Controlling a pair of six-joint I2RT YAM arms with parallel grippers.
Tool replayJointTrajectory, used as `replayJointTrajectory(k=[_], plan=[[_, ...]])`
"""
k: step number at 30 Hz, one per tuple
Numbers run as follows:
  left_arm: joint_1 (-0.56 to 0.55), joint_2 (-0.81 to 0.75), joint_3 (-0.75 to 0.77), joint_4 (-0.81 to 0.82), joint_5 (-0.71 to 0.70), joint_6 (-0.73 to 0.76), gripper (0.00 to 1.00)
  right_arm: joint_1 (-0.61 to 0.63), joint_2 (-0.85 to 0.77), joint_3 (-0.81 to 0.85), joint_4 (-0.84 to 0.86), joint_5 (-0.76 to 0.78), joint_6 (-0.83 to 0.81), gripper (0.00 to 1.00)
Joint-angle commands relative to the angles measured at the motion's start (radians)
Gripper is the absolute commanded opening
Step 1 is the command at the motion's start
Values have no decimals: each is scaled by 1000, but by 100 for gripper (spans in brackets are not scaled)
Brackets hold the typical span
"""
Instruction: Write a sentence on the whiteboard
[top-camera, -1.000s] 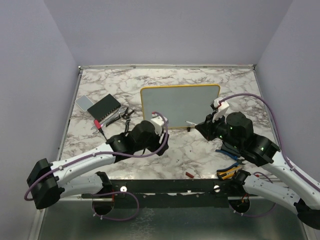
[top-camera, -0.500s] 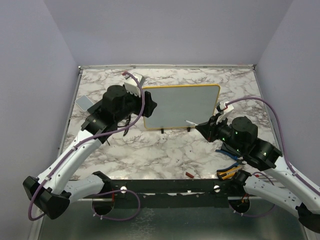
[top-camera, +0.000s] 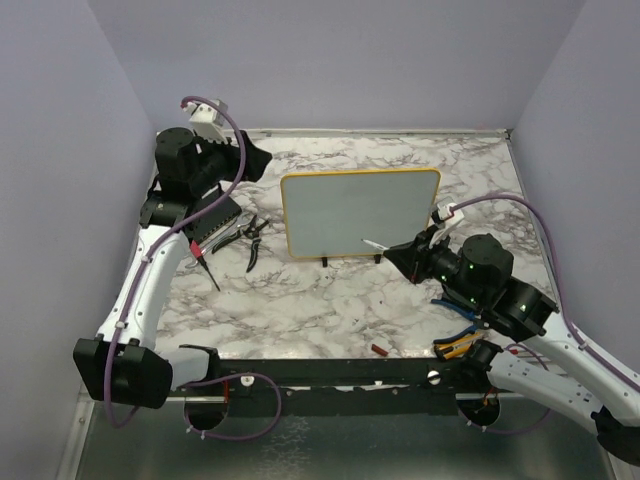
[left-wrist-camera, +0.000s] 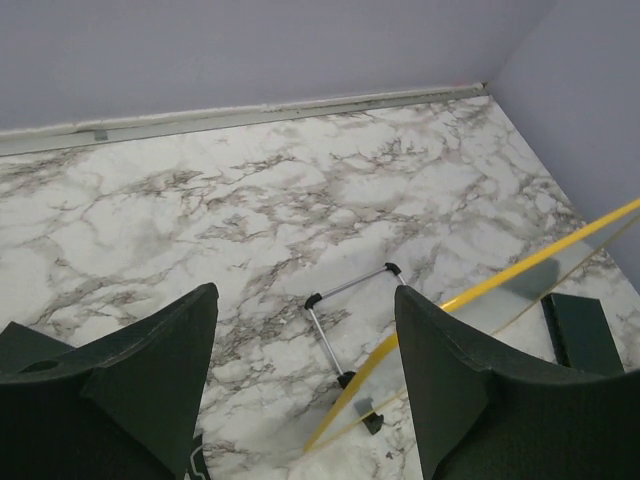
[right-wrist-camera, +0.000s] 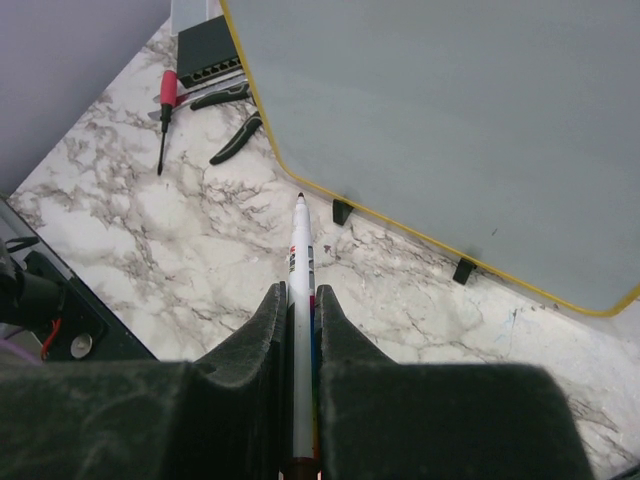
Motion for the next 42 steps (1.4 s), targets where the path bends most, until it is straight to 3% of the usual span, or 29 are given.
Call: replayJointTrajectory(k=[1, 7, 13, 19, 26, 42], plan=[[117, -27, -88, 147, 134, -90, 73, 1, 1, -26, 125, -37, 8, 1], [245, -115, -319, 353, 220, -159, 77, 16, 55, -79, 323, -57, 39, 1], [260, -116, -479, 659, 426, -275, 78, 119, 171, -78, 494, 117, -25, 1], [199, -98, -483, 667, 537, -176, 78, 160, 295, -54, 641, 194, -49, 0], [125, 24, -402, 629, 618, -120, 77, 160, 371, -30, 709, 152, -55, 1], [92, 140, -355, 614, 670, -66, 46, 158, 480, 19, 819, 135, -111, 1]])
